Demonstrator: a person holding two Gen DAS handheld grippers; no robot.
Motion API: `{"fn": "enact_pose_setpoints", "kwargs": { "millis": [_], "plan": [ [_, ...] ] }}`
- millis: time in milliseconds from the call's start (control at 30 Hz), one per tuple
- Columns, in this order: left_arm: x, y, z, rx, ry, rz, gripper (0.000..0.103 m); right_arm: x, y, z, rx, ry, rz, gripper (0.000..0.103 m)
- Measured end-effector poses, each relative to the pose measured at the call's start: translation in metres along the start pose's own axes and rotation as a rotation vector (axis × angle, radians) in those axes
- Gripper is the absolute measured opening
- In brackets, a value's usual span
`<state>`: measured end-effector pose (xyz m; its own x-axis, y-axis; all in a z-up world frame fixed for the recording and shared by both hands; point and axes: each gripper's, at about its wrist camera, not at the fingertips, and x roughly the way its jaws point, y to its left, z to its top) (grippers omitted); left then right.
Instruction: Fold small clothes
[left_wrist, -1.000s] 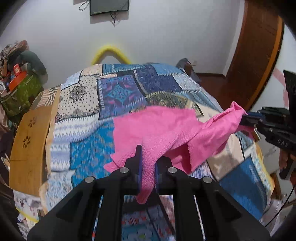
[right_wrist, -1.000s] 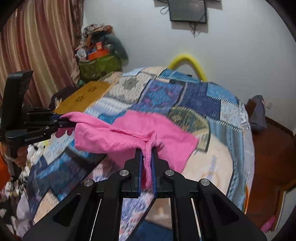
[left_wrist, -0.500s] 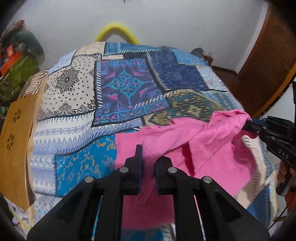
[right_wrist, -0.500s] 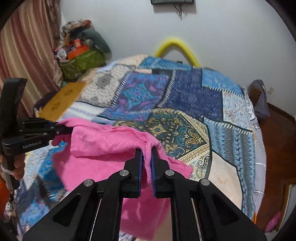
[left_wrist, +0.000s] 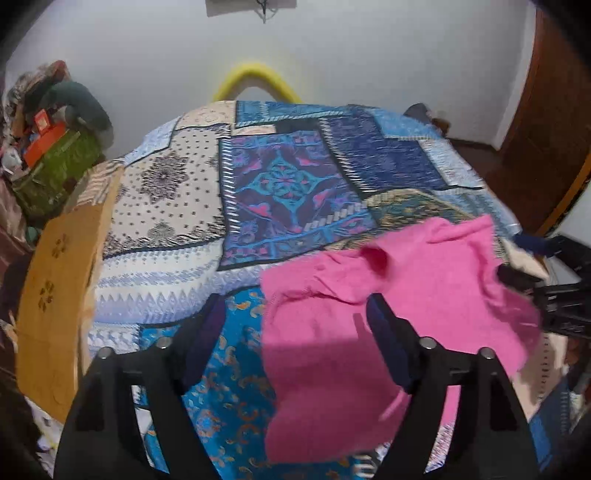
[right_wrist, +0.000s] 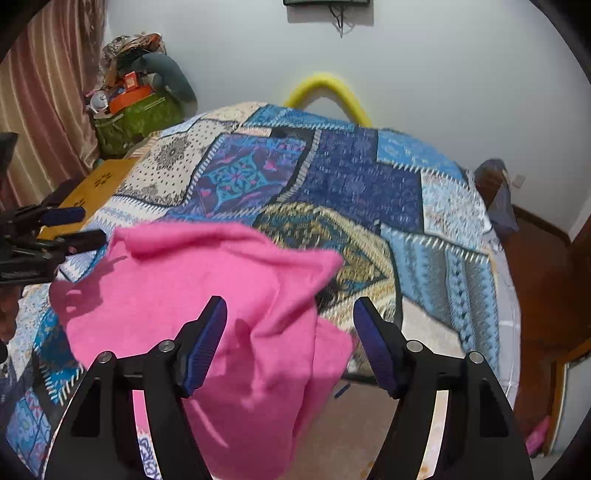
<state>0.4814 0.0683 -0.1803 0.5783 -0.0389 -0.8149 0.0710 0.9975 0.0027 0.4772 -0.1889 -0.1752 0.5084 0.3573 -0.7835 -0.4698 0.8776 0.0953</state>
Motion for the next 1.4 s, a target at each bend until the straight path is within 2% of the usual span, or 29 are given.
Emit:
{"fn": "enact_pose_setpoints", "kwargs": {
  "millis": [100,333,400,500,567,733,867,967,1033,1067,1100,1133,1167,1200,1267,1300,1400],
  "plan": [
    [0.003,-0.004,-0.007,0.010,0.031,-0.030,0.081,0.010,-0.001,-0.009,0.004,0.046,0.004,0.067],
    [0.030,0.011,-0.020,-0.088,0.110,0.005,0.082,0.018,-0.026,-0.027,0.101,0.083,-0.046,0.067],
    [0.031,0.021,-0.022,-0.128,0.114,0.027,0.082,0.014,-0.037,-0.028,0.130,0.084,-0.078,0.067],
    [0.027,0.037,-0.023,-0.165,0.108,0.106,0.082,0.002,-0.045,-0.031,0.147,0.070,-0.099,0.067],
    [0.020,0.047,-0.025,-0.184,0.100,0.108,0.082,-0.008,-0.047,-0.033,0.157,0.050,-0.086,0.067],
    [0.008,0.053,-0.032,-0.253,0.114,-0.020,0.082,-0.024,-0.035,-0.037,0.207,0.034,0.071,0.067],
    [0.022,0.038,-0.038,-0.280,0.197,-0.136,0.082,-0.007,-0.019,-0.044,0.218,0.094,0.109,0.067],
    [0.036,0.030,-0.043,-0.308,0.249,-0.167,0.082,0.010,-0.018,-0.052,0.243,0.142,0.134,0.067],
    [0.042,0.025,-0.046,-0.331,0.261,-0.210,0.081,0.014,-0.021,-0.057,0.270,0.135,0.158,0.067],
    [0.042,0.021,-0.045,-0.328,0.248,-0.209,0.080,0.015,-0.021,-0.057,0.271,0.121,0.167,0.064],
    [0.042,0.016,-0.044,-0.314,0.231,-0.206,0.074,0.015,-0.021,-0.056,0.265,0.119,0.182,0.054],
    [0.041,0.011,-0.043,-0.293,0.221,-0.208,0.071,0.017,-0.020,-0.056,0.265,0.121,0.187,0.037],
    [0.039,0.005,-0.042,-0.273,0.210,-0.208,0.062,0.020,-0.019,-0.055,0.268,0.128,0.217,0.030],
    [0.037,0.001,-0.041,-0.263,0.200,-0.213,0.048,0.022,-0.019,-0.056,0.285,0.141,0.238,0.024],
    [0.033,-0.004,-0.040,-0.252,0.196,-0.229,0.036,0.023,-0.015,-0.056,0.291,0.139,0.247,0.018],
    [0.030,-0.005,-0.041,-0.249,0.194,-0.234,0.032,0.021,-0.012,-0.056,0.281,0.133,0.241,0.016],
    [0.014,-0.008,-0.043,-0.212,0.173,-0.207,0.029,0.007,-0.006,-0.054,0.252,0.092,0.222,0.013]
  ]
}}
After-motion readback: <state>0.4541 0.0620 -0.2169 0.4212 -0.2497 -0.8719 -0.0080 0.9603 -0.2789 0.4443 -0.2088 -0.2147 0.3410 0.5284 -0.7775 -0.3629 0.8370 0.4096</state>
